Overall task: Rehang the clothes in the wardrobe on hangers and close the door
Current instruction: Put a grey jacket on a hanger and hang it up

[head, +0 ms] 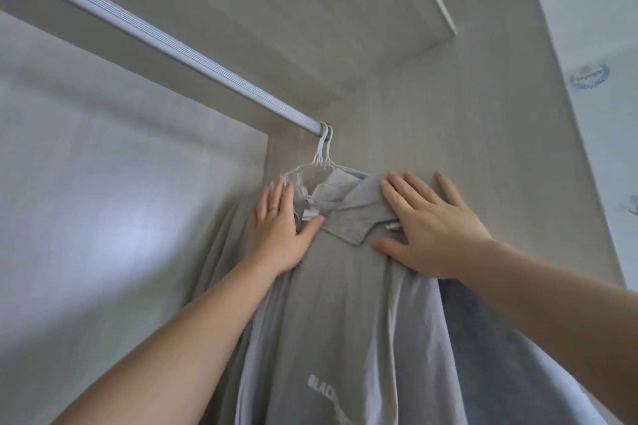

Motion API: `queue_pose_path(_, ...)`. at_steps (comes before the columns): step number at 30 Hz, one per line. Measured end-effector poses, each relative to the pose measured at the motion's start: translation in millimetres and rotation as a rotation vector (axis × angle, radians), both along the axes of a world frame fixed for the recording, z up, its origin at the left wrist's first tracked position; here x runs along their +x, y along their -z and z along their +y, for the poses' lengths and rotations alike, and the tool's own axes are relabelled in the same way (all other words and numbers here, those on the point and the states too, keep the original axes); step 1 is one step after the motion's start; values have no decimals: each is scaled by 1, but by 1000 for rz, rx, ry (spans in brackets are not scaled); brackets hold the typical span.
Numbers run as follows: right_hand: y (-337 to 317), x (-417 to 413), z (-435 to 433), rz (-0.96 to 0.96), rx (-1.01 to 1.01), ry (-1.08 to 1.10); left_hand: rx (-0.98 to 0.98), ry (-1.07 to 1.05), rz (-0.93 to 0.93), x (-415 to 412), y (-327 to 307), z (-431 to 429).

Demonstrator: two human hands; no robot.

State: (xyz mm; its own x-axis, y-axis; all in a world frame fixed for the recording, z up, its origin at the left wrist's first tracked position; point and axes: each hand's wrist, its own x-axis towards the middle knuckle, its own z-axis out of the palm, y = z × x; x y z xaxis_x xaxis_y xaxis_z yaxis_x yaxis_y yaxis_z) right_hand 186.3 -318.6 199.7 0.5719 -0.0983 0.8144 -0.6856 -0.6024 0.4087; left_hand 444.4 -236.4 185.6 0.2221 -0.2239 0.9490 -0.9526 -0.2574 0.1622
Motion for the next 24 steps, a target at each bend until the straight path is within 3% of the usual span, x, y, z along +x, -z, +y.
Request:
queue_pose_path(3,28,-35,3,-43,2,-2,-12,-15,-59,-38,26,14)
queue_pose_path(13,169,-181,18,0,68,83,110,300,-135,-201,161,44)
queue_pose_path(24,358,-374,28,73,402,276,497,416,-186,-395,355,25)
